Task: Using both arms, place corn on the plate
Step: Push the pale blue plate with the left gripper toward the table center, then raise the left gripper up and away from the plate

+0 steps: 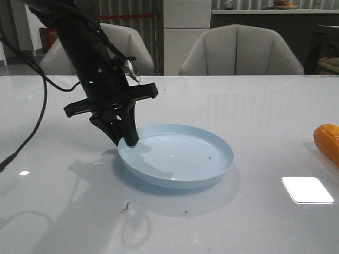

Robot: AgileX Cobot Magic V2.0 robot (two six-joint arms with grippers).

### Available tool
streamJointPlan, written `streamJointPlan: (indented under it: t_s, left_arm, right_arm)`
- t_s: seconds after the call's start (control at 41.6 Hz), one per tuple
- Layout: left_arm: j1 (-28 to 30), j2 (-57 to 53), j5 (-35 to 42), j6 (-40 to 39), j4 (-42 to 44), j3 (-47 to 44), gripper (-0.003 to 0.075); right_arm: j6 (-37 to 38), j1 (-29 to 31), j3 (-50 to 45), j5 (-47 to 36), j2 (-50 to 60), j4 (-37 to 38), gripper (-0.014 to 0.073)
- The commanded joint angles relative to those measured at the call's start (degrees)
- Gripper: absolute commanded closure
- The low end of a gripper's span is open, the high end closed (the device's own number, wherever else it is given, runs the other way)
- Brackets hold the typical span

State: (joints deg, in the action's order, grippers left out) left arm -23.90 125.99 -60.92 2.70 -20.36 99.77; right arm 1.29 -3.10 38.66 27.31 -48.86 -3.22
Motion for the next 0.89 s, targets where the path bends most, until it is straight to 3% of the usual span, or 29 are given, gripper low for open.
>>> streamJointPlan:
  t_s: [0.0,0.24,0.384,0.576,0.864]
  left_arm:
    - [-0.33,-3.43,-0.33,1.56,-1.39,1.81,0.0557]
    - [-0.33,-3.43,-0.88,3.54,-1.39,2.09,0.0351]
    - [-0.21,-3.43,-2.98,3.69,-1.39,5.6,0.0344]
    - [2.13,-4.64,-9.77,5.05,-1.39,19.58,0.0344]
    - [7.29,-10.73,-5.65,8.63,0.78,40.78,0.0344]
  right_arm:
    - [-0.07,-0.07,1.89,-4.11,0.18,-0.25,0.023]
    - [-0.07,-0.07,1.89,-4.25,0.18,-0.25,0.023]
    - [-0.07,-0.07,1.89,-4.44,0.18,-0.25,0.023]
    - [-0.07,-0.07,1.89,-5.14,0.18,-0.25,0.023]
    - [-0.07,-0.07,1.89,-4.8,0.18,-0.25,0.023]
